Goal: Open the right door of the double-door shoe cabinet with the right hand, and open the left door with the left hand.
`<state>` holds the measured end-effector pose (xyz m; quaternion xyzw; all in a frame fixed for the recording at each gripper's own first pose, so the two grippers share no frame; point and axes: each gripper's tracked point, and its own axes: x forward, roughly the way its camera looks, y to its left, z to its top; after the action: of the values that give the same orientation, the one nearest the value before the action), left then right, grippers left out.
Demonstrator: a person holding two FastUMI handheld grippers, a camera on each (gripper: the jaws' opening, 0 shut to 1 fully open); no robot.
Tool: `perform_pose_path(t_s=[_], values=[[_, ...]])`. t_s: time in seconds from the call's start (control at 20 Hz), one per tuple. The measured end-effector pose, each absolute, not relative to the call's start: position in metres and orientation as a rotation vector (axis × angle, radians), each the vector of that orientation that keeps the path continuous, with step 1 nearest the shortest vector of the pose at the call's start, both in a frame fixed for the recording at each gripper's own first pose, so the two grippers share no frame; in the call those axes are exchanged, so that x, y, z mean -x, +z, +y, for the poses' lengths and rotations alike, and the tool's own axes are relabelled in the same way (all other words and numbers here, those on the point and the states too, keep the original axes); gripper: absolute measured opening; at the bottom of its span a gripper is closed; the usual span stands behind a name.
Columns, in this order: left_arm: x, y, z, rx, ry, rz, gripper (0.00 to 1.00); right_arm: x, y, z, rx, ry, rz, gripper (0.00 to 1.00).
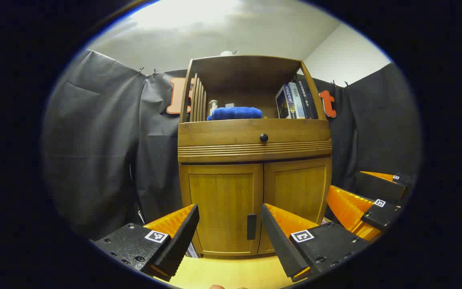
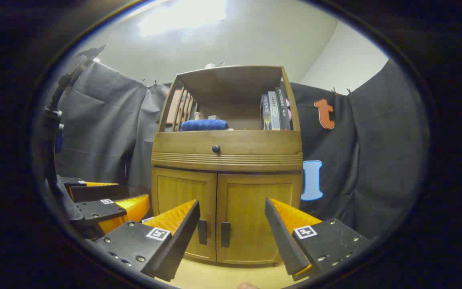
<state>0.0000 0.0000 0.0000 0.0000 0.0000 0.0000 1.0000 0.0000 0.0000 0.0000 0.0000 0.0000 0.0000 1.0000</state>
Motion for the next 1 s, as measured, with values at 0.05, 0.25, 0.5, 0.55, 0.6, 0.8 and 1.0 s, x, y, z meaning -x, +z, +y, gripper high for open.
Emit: perform_pose_path(t_s=[0.05,0.25,0.5,0.55,0.6,0.8,1.0], values=[[0.0,0.0,0.0,0.0,0.007,0.001,0.92,-0.003,-0.001,0.001,0.0,0.001,0.004,0.96],[-0.005,-0.004,0.004,0.005,0.03,0.02,0.92,-0.009,-0.006,-0.003,0.002,-0.004,0.019,0.96],[-0.017,-0.014,0.009,0.021,0.061,0.052,0.92,-0.023,-0.015,-0.006,-0.001,-0.012,0.055,0.95],[-0.019,-0.018,0.009,0.027,0.066,0.06,0.92,-0.025,-0.018,-0.007,-0.004,-0.016,0.068,0.96],[-0.022,-0.022,0.01,0.035,0.071,0.073,0.92,-0.029,-0.022,-0.009,-0.006,-0.022,0.079,0.96],[-0.033,-0.033,0.014,0.084,0.085,0.114,0.92,-0.046,-0.031,-0.021,0.017,-0.051,0.088,0.96],[-0.035,-0.039,0.037,0.077,0.135,0.125,0.92,-0.077,-0.068,-0.013,0.005,-0.036,0.15,0.95]])
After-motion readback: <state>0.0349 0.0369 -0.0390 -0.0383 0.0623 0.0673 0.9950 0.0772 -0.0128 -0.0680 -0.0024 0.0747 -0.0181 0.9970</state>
